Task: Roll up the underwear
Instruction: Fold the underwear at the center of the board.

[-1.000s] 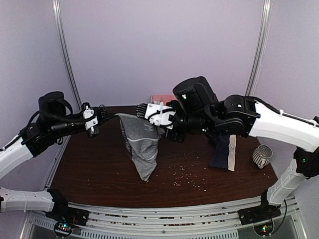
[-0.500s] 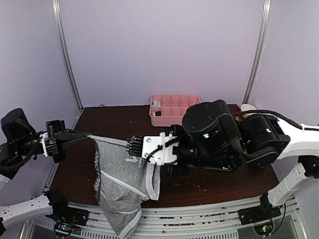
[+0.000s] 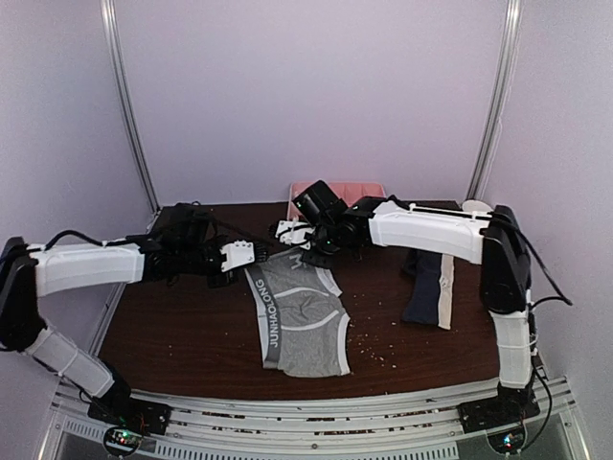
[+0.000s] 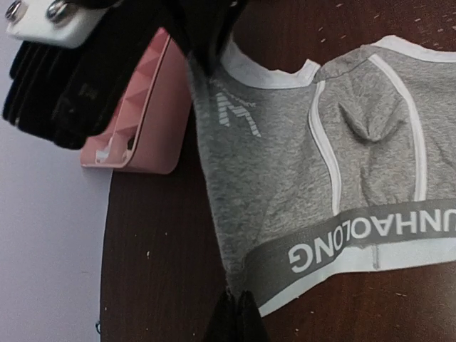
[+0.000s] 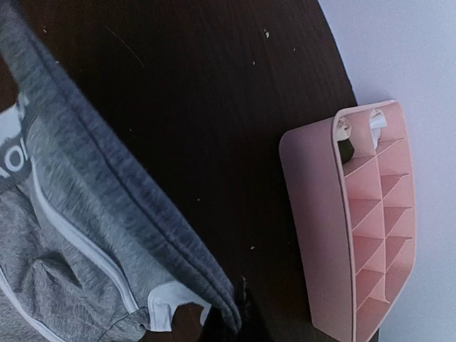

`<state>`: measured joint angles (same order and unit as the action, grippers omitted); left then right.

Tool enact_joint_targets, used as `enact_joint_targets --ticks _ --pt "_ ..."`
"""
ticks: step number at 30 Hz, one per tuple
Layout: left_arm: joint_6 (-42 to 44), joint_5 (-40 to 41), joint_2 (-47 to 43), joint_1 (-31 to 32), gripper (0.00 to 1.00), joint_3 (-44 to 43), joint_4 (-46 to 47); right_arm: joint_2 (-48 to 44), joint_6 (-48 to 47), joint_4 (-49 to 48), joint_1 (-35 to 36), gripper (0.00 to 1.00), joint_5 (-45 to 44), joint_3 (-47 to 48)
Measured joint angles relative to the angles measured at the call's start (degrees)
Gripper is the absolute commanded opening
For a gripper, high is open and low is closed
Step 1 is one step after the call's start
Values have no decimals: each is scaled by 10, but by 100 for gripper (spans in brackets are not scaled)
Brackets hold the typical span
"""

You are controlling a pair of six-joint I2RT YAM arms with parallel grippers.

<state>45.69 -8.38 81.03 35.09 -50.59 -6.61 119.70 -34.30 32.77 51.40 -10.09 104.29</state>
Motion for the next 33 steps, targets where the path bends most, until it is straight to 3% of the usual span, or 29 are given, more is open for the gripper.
enact_joint_targets --ticks 4,9,15,23,33 --pt "-4 39 141 -45 0 -85 30 95 -27 -10 -30 0 2 61" --pt "10 62 175 -64 0 -99 71 118 -60 -36 -36 2 -4 87" --pt "27 69 167 -64 0 -79 131 105 -95 -89 -35 3 -24 64" --pt "80 -6 78 -62 0 -1 133 9 -121 -109 -21 0 -16 -26" --pt "153 -127 7 -62 0 23 37 -103 -113 -116 37 0 -25 -173"
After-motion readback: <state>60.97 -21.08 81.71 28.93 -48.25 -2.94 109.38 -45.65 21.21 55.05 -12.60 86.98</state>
